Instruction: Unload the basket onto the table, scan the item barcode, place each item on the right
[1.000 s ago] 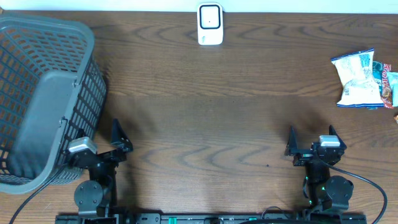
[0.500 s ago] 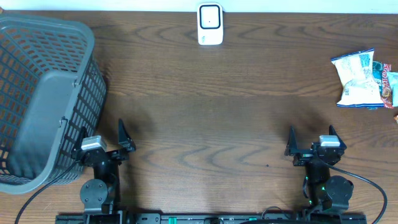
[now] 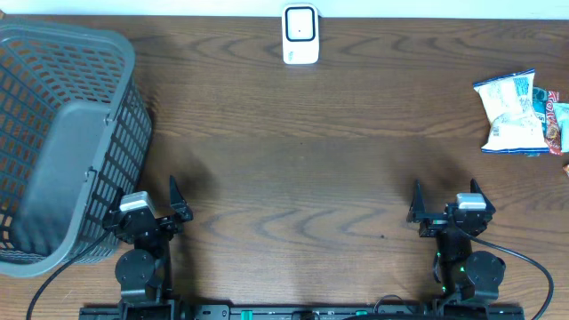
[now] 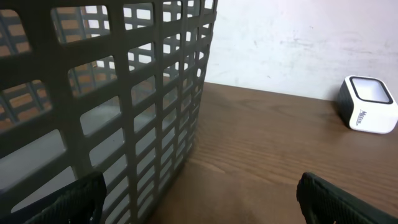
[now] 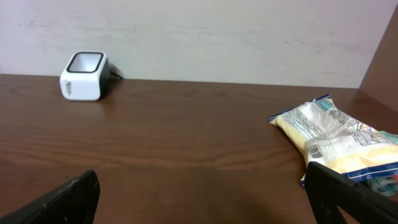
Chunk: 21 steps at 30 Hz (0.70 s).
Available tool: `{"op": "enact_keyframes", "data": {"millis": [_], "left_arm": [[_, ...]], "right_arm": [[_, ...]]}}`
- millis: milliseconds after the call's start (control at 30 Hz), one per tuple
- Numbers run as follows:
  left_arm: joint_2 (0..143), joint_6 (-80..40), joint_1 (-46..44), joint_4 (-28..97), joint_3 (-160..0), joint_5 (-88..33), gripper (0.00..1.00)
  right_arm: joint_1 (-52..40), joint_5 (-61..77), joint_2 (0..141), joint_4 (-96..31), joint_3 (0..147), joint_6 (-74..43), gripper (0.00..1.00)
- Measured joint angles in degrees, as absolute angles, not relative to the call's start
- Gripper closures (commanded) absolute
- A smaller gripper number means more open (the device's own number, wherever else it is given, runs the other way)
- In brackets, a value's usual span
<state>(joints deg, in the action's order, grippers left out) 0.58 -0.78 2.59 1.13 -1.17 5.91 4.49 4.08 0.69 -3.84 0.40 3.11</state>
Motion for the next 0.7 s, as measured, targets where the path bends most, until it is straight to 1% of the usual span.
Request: {"op": "enact_keyframes", "data": {"millis": [300, 700], "left_arm": [[0.58, 1.65, 2.59, 1.54, -1.32, 4.40, 0.02], [0.58, 1.08, 2.59, 1.58, -1.32, 4.16, 0.02]], "right_arm": [[4.49, 4.08, 0.69, -3.84, 0.40, 3.11, 0.01], [4.49, 4.08, 0.69, -3.84, 0.40, 3.11, 0.01]]}}
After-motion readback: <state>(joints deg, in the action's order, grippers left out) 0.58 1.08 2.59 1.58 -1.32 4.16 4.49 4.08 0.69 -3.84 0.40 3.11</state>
